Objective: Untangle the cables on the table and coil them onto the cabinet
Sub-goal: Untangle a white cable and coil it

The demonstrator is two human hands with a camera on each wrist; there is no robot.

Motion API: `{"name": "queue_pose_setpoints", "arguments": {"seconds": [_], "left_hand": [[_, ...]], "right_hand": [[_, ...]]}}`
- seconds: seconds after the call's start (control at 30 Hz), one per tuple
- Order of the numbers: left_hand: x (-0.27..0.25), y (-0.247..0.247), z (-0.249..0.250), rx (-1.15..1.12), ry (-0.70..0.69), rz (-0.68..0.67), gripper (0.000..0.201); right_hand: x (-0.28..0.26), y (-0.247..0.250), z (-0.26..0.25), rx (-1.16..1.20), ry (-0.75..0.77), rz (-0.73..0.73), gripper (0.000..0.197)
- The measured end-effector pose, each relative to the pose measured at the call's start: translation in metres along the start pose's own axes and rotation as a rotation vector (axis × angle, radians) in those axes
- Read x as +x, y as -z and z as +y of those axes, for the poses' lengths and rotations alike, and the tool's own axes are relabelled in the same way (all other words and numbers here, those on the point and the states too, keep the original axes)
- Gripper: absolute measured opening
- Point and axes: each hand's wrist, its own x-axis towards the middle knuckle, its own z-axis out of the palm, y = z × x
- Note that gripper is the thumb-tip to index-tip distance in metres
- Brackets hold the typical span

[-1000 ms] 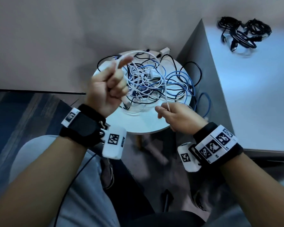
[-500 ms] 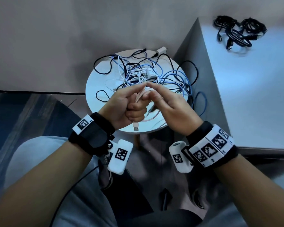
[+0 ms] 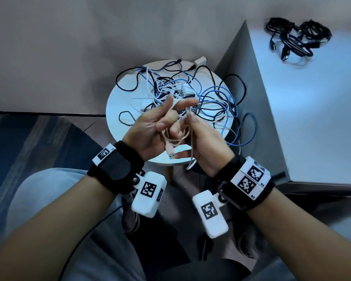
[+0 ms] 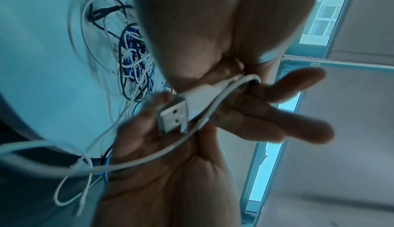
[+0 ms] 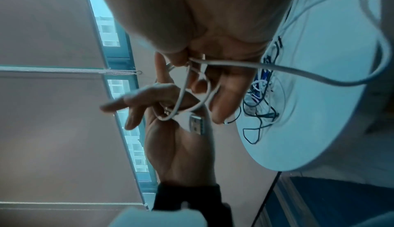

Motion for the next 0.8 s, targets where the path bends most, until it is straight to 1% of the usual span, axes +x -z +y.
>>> {"name": "queue_pose_setpoints", "arguments": {"seconds": [0.07,0.13,0.2,0.23,0.27,0.3,0.33,0.37,0.4,0.43,0.5,0.57,0.63,0.7,0.8], "left_hand": [[0.002,0.000,0.004,0.021,-0.076,0.061,0.054],[0.005,0.002,0.008,0.091,-0.177,0.181,0.048],[0.009,0.008,0.009,0.264,-0.224,0.269,0.036],[0.009,0.011,0.009,0.414,-0.207,0.298,0.029],[0.009,0.015,0.008,0.627,-0.168,0.326,0.026],[0.008,0.018,0.006,0.874,-0.113,0.324,0.026],[0.006,0.019,0.003,1.105,-0.052,0.296,0.031],[0.005,0.021,0.001,1.273,0.002,0.250,0.036],[0.003,0.022,0.000,1.327,0.058,0.201,0.039],[0.002,0.023,-0.001,1.280,0.109,0.163,0.041],[0.001,0.020,0.003,1.067,0.161,0.151,0.042],[0.002,0.016,0.007,0.890,0.156,0.144,0.050],[0.002,0.012,0.009,0.717,0.145,0.097,0.050],[0.003,0.010,0.007,0.524,0.127,0.093,0.046],[0.007,0.005,-0.005,0.304,0.115,0.064,0.044]], "right_hand": [[-0.004,-0.003,0.007,-0.011,-0.090,-0.020,0.032],[-0.008,-0.006,0.019,-0.088,-0.189,-0.051,0.031],[-0.011,-0.007,0.034,-0.311,-0.206,-0.108,0.030],[-0.013,-0.008,0.038,-0.472,-0.183,-0.150,0.031],[-0.013,-0.009,0.039,-0.653,-0.136,-0.184,0.032],[-0.012,-0.008,0.037,-0.823,-0.068,-0.207,0.032],[-0.011,-0.007,0.031,-0.947,0.004,-0.212,0.029],[-0.009,-0.004,0.023,-0.995,0.055,-0.192,0.024],[-0.007,0.000,0.013,-0.988,0.094,-0.159,0.021],[-0.003,0.005,0.004,-0.960,0.138,-0.119,0.020],[0.001,0.017,-0.010,-0.920,0.235,-0.007,0.016],[0.003,0.026,-0.018,-0.877,0.339,0.095,0.021],[0.003,0.032,-0.023,-0.837,0.410,0.139,0.018],[0.004,0.032,-0.022,-0.799,0.398,0.117,0.012],[0.006,0.030,-0.015,-0.722,0.283,0.045,0.029]]}}
